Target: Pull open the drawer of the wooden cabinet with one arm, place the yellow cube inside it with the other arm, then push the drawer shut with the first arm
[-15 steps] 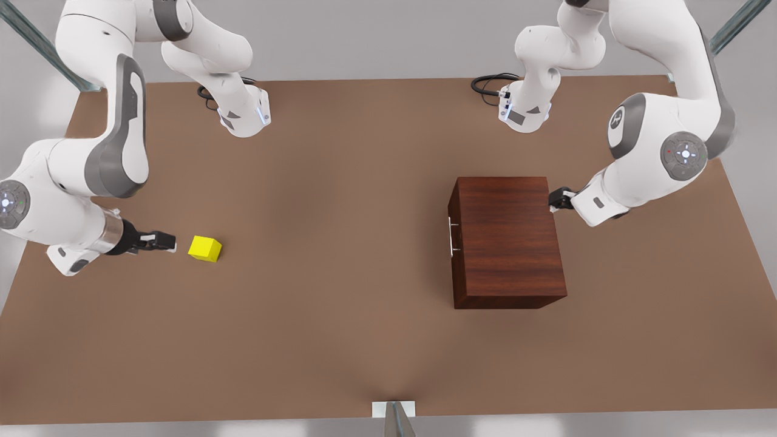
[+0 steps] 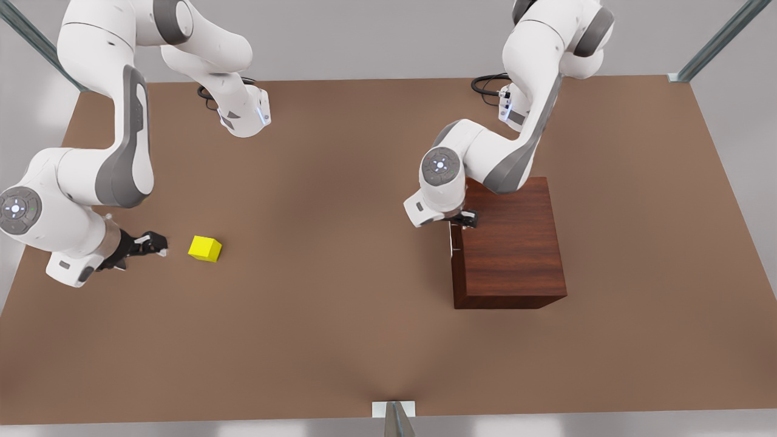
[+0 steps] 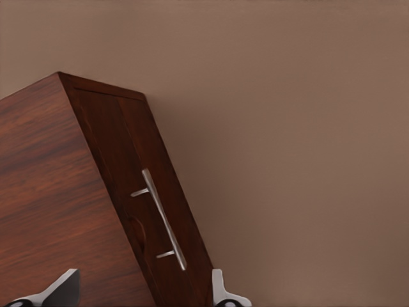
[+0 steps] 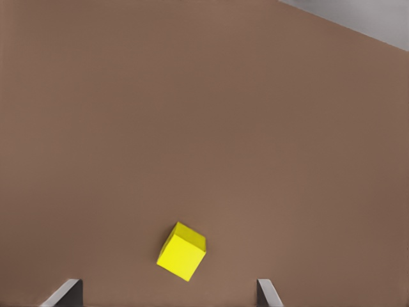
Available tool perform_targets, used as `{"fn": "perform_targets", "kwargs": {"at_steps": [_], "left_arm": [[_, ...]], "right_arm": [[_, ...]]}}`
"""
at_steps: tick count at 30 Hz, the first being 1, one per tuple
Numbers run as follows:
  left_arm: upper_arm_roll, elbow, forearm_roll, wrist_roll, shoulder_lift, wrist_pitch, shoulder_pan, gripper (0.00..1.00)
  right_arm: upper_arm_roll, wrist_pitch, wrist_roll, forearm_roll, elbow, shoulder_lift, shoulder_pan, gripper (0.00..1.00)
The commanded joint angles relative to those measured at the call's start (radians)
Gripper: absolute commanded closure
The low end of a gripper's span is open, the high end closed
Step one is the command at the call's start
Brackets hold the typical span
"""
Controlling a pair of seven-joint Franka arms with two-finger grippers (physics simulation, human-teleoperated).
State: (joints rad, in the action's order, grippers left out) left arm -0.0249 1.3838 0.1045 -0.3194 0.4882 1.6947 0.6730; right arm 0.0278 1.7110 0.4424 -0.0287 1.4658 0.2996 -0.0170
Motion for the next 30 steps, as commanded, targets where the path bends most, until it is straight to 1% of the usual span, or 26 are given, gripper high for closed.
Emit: {"fn": "perform_targets", "kwargs": {"at_steps": [1, 2, 3, 4, 7, 8, 16, 22, 30], "left_arm": [[-0.001, -0.009, 0.029, -0.727, 0.041, 0.112, 0.020, 0.00], [-0.001, -0.006, 0.041, -0.739, 0.052, 0.138, 0.025, 0.00], [0.000, 0.012, 0.050, -0.739, 0.056, 0.187, 0.025, 0.00], [-0.001, 0.032, 0.050, -0.771, 0.079, 0.229, 0.033, 0.00], [-0.001, 0.052, 0.053, -0.785, 0.090, 0.261, 0.039, 0.00], [-0.001, 0.064, 0.115, -0.787, 0.089, 0.260, 0.040, 0.00], [-0.001, 0.138, 0.257, -0.779, 0.086, 0.261, 0.069, 0.00], [-0.001, 0.167, 0.294, -0.771, 0.082, 0.263, 0.069, 0.00], [-0.001, 0.188, 0.287, -0.787, 0.095, 0.313, 0.069, 0.00]], "right_arm": [[0.000, 0.199, 0.970, -0.003, 0.103, -0.059, -0.005, 0.00], [0.000, 0.249, 0.972, -0.003, 0.203, -0.117, -0.005, 0.00], [0.001, 0.350, 0.980, -0.003, 0.350, -0.198, -0.005, 0.00], [0.000, 0.377, 0.984, -0.005, 0.386, -0.215, -0.005, 0.00], [0.000, 0.378, 0.986, -0.005, 0.384, -0.211, -0.005, 0.00], [0.000, 0.378, 0.986, -0.005, 0.384, -0.211, -0.005, 0.00], [0.000, 0.377, 0.986, -0.005, 0.381, -0.203, -0.005, 0.00], [0.000, 0.375, 0.986, -0.005, 0.381, -0.195, -0.005, 0.00], [0.000, 0.375, 0.986, -0.007, 0.381, -0.194, -0.005, 0.00]]}}
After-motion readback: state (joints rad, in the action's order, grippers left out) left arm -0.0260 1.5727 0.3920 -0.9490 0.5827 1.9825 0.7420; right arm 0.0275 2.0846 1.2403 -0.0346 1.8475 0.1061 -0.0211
